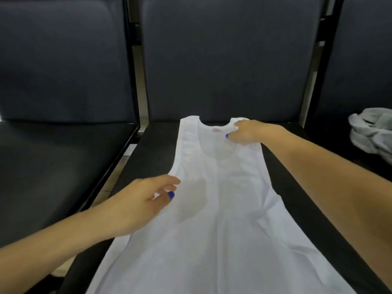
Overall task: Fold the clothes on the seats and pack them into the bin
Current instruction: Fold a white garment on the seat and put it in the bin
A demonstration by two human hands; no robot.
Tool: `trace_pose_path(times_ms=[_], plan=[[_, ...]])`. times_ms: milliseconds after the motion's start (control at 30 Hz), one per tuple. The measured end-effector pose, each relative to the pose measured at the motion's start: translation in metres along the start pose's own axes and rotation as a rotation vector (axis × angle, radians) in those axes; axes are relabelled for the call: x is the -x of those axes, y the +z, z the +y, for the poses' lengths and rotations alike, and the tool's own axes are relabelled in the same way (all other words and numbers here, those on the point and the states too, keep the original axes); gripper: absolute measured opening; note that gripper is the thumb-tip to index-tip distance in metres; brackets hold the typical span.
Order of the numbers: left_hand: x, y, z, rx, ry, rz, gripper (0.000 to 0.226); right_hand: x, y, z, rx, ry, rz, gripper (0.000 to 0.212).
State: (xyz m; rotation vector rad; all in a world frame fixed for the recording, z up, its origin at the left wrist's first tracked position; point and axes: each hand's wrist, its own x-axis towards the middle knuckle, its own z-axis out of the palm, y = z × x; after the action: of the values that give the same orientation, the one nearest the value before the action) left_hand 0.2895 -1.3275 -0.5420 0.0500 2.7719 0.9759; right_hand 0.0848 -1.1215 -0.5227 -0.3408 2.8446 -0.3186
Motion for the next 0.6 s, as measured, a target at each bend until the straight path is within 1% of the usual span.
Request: trace_pose_path(times_ms=[33,67,100,133,200,233,267,333,367,433,467,533,567,600], plan=[[0.016,0.006,0.0,0.012,-0.082,-0.077,0.035,0.017,-0.002,-0.002,0.043,-0.017,-0.008,0.039],[0.03,0.013,-0.002,-0.028,-0.136,-0.153,0.044,0.037,-0.001,-0.004,0.08,-0.024,-0.014,0.047],[0.04,0.021,-0.005,-0.112,-0.157,-0.221,0.054,0.06,0.003,-0.006,0.083,-0.018,-0.036,0.056],[0.048,0.028,-0.008,-0.21,-0.152,-0.257,0.062,0.084,0.008,-0.008,0.054,-0.021,-0.065,0.063],[0.056,0.04,-0.012,-0.371,-0.091,-0.24,0.065,0.136,0.023,-0.008,0.042,-0.054,-0.13,0.07],[0.058,0.046,-0.015,-0.44,-0.068,-0.217,0.064,0.162,0.034,-0.006,0.082,-0.069,-0.174,0.071],[0.059,0.051,-0.016,-0.503,-0.061,-0.191,0.062,0.186,0.048,-0.002,0.123,-0.087,-0.205,0.069],[0.062,0.059,-0.017,-0.647,-0.069,-0.147,0.064,0.228,0.075,0.007,0.165,-0.133,-0.198,0.058],[0.063,0.061,-0.017,-0.693,-0.065,-0.119,0.075,0.247,0.084,0.009,0.148,-0.179,-0.187,0.053],[0.065,0.063,-0.017,-0.735,-0.027,-0.082,0.108,0.27,0.091,0.008,0.054,-0.247,-0.226,0.048],[0.064,0.063,-0.018,-0.742,-0.026,-0.071,0.115,0.272,0.092,0.007,0.0,-0.255,-0.256,0.044],[0.064,0.061,-0.02,-0.74,-0.034,-0.055,0.118,0.27,0.091,0.003,-0.098,-0.174,-0.27,0.036],[0.065,0.061,-0.02,-0.74,-0.027,-0.048,0.117,0.266,0.092,0.003,-0.081,-0.138,-0.258,0.041],[0.065,0.062,-0.019,-0.742,-0.023,-0.04,0.117,0.261,0.094,0.004,-0.012,-0.114,-0.273,0.06]])
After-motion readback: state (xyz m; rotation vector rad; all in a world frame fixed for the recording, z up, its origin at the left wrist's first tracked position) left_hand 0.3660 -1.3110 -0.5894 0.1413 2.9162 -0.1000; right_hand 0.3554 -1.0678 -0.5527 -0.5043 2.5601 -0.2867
